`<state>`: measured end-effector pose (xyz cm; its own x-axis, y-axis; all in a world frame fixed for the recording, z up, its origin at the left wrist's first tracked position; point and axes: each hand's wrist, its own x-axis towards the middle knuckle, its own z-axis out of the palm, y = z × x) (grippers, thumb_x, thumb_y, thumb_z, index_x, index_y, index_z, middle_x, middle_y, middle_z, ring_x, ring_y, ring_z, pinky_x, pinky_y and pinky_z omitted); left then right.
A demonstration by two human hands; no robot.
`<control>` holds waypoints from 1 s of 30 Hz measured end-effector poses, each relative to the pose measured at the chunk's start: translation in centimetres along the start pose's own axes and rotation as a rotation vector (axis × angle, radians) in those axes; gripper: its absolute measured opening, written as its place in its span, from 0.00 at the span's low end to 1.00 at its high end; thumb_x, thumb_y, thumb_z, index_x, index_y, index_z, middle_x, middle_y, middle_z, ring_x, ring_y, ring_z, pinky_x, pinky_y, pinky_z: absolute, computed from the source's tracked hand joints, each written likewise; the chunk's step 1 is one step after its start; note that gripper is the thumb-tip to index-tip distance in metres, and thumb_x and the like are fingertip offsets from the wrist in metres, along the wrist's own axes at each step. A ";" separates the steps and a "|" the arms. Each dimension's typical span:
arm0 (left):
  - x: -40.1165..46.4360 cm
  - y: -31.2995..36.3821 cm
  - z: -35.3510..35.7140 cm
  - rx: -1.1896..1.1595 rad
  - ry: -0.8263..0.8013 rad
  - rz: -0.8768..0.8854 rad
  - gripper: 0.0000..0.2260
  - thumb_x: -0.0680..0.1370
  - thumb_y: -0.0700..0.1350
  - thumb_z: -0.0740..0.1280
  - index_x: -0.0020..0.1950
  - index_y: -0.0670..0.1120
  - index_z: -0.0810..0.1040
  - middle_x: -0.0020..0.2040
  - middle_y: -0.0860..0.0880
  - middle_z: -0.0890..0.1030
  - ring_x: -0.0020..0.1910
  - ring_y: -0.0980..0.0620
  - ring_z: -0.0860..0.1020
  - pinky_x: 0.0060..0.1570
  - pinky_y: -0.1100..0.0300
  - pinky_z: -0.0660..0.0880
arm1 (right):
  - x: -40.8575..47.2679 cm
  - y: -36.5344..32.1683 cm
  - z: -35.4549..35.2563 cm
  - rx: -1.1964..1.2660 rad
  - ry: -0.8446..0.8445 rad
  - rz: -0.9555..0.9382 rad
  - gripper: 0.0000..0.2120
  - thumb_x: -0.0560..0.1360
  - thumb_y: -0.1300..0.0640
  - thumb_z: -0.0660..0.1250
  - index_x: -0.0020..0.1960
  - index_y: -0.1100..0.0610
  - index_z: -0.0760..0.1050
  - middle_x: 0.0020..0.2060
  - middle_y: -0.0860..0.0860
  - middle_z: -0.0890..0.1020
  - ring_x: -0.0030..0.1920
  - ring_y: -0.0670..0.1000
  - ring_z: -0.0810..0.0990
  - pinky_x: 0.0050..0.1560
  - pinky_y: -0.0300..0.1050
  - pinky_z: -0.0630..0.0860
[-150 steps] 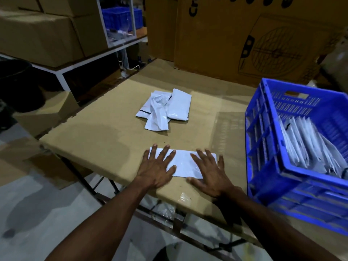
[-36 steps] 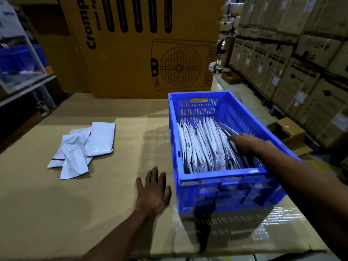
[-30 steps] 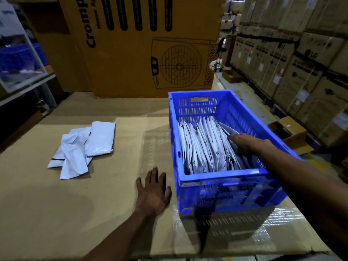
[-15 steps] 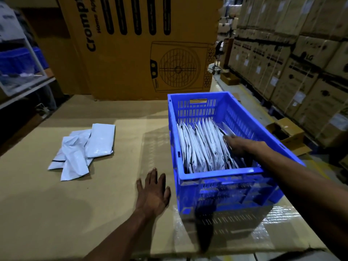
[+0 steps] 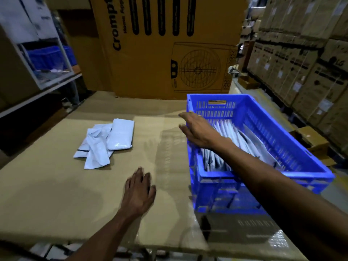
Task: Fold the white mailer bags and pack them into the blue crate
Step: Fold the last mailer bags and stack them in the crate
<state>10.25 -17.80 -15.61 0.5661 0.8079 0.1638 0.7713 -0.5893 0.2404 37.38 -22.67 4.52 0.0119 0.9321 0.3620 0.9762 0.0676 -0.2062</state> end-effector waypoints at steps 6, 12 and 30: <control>-1.6 -5.0 -1.8 0.070 -0.019 -0.159 0.29 0.77 0.60 0.50 0.71 0.47 0.74 0.76 0.39 0.68 0.74 0.39 0.67 0.70 0.40 0.63 | 4.7 -6.5 3.4 -0.055 -0.086 -0.129 0.23 0.82 0.50 0.58 0.72 0.63 0.67 0.66 0.62 0.75 0.67 0.64 0.70 0.66 0.57 0.69; -2.1 -9.1 -3.0 0.087 -0.026 -0.237 0.30 0.76 0.60 0.51 0.70 0.46 0.75 0.74 0.37 0.70 0.73 0.37 0.68 0.70 0.40 0.64 | 6.5 -13.1 9.7 -0.048 -0.242 -0.180 0.22 0.81 0.50 0.59 0.70 0.62 0.68 0.63 0.62 0.76 0.63 0.64 0.73 0.60 0.57 0.71; -0.8 -19.5 -5.6 0.155 -0.033 -0.299 0.36 0.76 0.62 0.45 0.77 0.45 0.66 0.81 0.40 0.58 0.79 0.41 0.57 0.76 0.39 0.52 | 10.7 -16.8 25.5 -0.257 -0.205 -0.468 0.39 0.78 0.68 0.62 0.81 0.47 0.50 0.80 0.60 0.47 0.79 0.65 0.45 0.73 0.67 0.58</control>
<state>-6.87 -6.89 -15.08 0.3153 0.9460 0.0759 0.9383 -0.3227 0.1242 15.53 -4.79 -11.36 -0.4515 0.8754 0.1728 0.8891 0.4249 0.1704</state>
